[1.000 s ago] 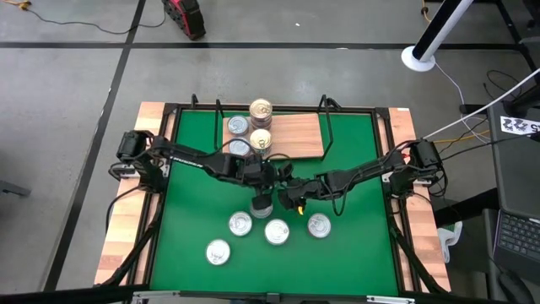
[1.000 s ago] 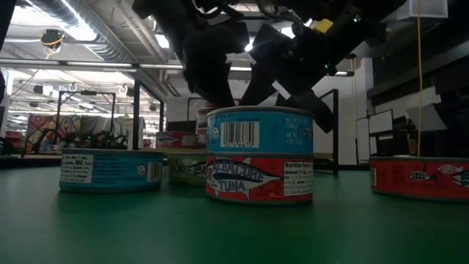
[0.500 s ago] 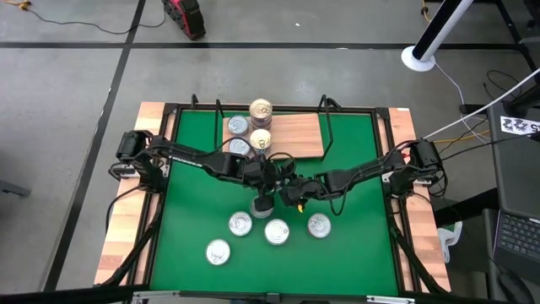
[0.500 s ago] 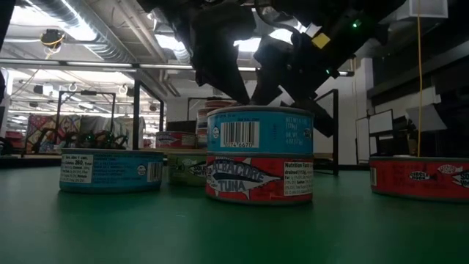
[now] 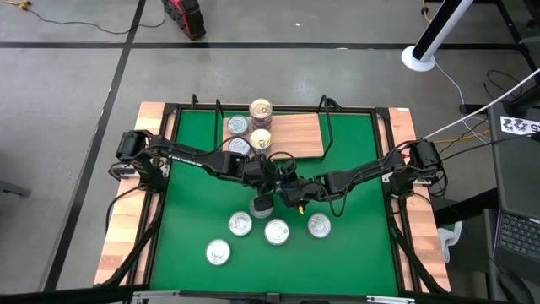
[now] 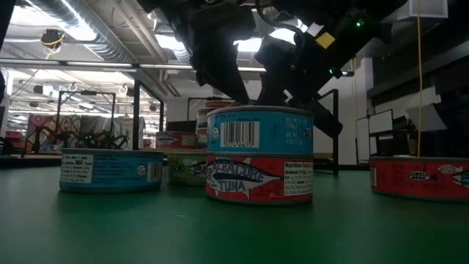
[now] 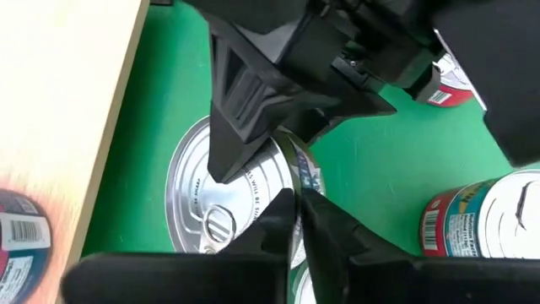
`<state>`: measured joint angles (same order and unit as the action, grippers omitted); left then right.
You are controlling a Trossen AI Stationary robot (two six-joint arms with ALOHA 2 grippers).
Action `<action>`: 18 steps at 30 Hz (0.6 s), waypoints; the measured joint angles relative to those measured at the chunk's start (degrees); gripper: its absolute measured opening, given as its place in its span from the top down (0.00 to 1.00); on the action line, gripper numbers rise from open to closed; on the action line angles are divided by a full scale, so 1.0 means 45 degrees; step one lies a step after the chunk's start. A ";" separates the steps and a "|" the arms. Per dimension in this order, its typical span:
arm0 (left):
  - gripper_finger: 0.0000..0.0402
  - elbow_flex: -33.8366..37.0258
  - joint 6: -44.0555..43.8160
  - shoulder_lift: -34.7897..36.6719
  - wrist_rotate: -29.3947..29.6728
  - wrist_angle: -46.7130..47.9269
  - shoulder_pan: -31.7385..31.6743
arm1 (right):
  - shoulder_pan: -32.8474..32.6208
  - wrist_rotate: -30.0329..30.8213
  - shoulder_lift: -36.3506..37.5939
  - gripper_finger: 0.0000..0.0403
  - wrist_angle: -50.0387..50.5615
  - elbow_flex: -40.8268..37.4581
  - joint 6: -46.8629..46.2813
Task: Stack canned seafood by type on shelf
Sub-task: Put the green tuna can on the shelf
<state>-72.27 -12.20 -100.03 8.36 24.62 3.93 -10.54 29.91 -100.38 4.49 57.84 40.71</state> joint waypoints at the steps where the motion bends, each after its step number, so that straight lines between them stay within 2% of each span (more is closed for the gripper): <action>1: 0.92 0.0000 0.0076 0.0000 0.0000 -0.0004 0.0009 | 0.0004 0.0014 0.0000 0.68 0.0009 0.0000 -0.0005; 10: 0.70 0.0000 0.0228 0.0338 -0.0089 0.0290 0.0038 | 0.0004 0.0726 0.0000 0.65 0.0307 0.0013 0.0000; 18: 0.64 0.0000 0.0450 0.1683 -0.0097 0.1538 0.0043 | 0.0014 0.2345 0.0000 0.66 0.1447 0.0073 0.0105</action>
<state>-72.27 -10.17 -92.45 7.92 31.54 4.12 -10.48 40.47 -100.38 11.00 58.17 41.18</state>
